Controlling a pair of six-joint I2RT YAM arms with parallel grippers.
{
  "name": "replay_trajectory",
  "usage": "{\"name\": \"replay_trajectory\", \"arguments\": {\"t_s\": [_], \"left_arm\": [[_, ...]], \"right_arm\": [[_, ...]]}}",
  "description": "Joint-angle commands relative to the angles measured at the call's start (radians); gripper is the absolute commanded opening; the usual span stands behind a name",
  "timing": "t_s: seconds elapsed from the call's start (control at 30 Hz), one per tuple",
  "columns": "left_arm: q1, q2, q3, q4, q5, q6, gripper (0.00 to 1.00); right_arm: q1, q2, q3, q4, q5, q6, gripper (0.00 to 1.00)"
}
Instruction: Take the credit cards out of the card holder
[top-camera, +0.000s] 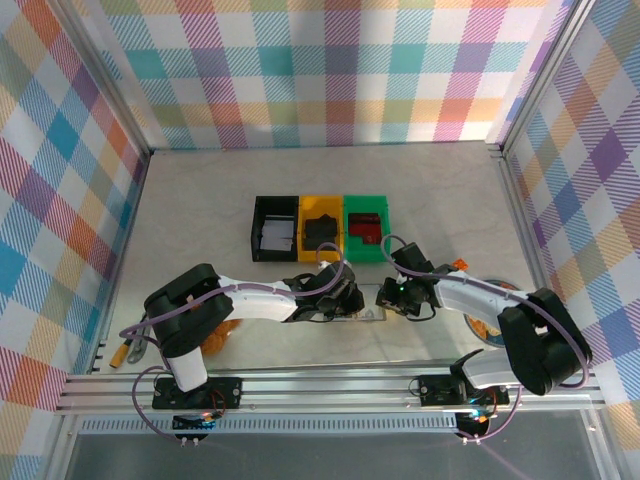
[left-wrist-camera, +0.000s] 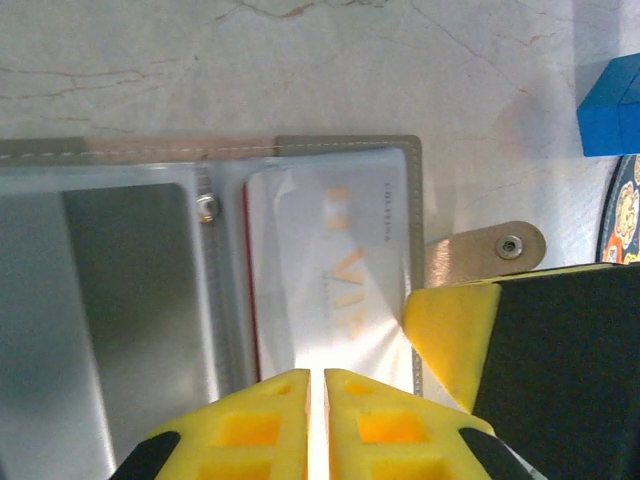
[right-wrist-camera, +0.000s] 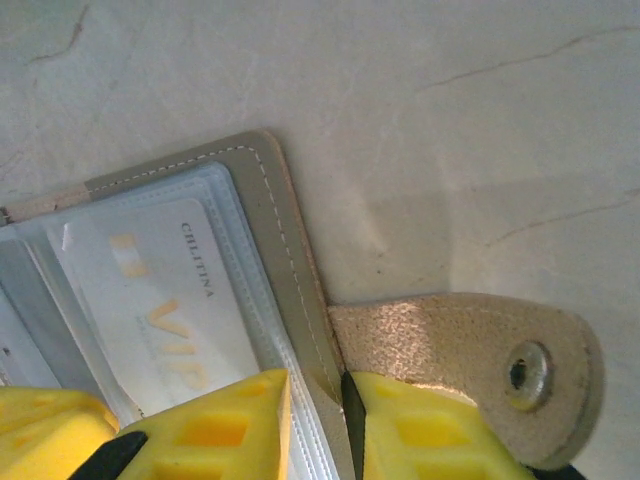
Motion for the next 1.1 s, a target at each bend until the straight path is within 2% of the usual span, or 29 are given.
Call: {"name": "replay_trajectory", "arguments": {"t_s": [0.0, 0.2, 0.27, 0.43, 0.6, 0.83, 1.07], "left_arm": [[0.01, 0.008, 0.024, 0.026, 0.017, -0.012, 0.13], [0.013, 0.029, 0.032, 0.023, 0.024, -0.017, 0.14], [0.016, 0.02, 0.028, 0.003, 0.019, -0.005, 0.23], [0.017, -0.034, 0.027, -0.101, -0.055, 0.027, 0.28], [0.019, -0.021, 0.033, -0.101, -0.052, 0.029, 0.39], [0.02, -0.028, 0.059, -0.171, -0.095, 0.068, 0.41], [0.02, 0.024, 0.072, -0.12, -0.057, 0.041, 0.41]], "right_arm": [[-0.003, 0.045, -0.017, 0.015, -0.004, -0.004, 0.24], [-0.003, 0.064, -0.023, 0.03, -0.006, 0.005, 0.23], [-0.004, 0.057, -0.023, 0.023, -0.006, 0.005, 0.23], [-0.004, 0.027, -0.014, -0.001, 0.006, 0.003, 0.23], [-0.003, 0.024, -0.004, -0.006, 0.0, 0.003, 0.23], [-0.003, 0.023, -0.008, -0.004, -0.004, 0.004, 0.23], [-0.003, 0.027, -0.003, 0.007, -0.018, 0.007, 0.23]]}}
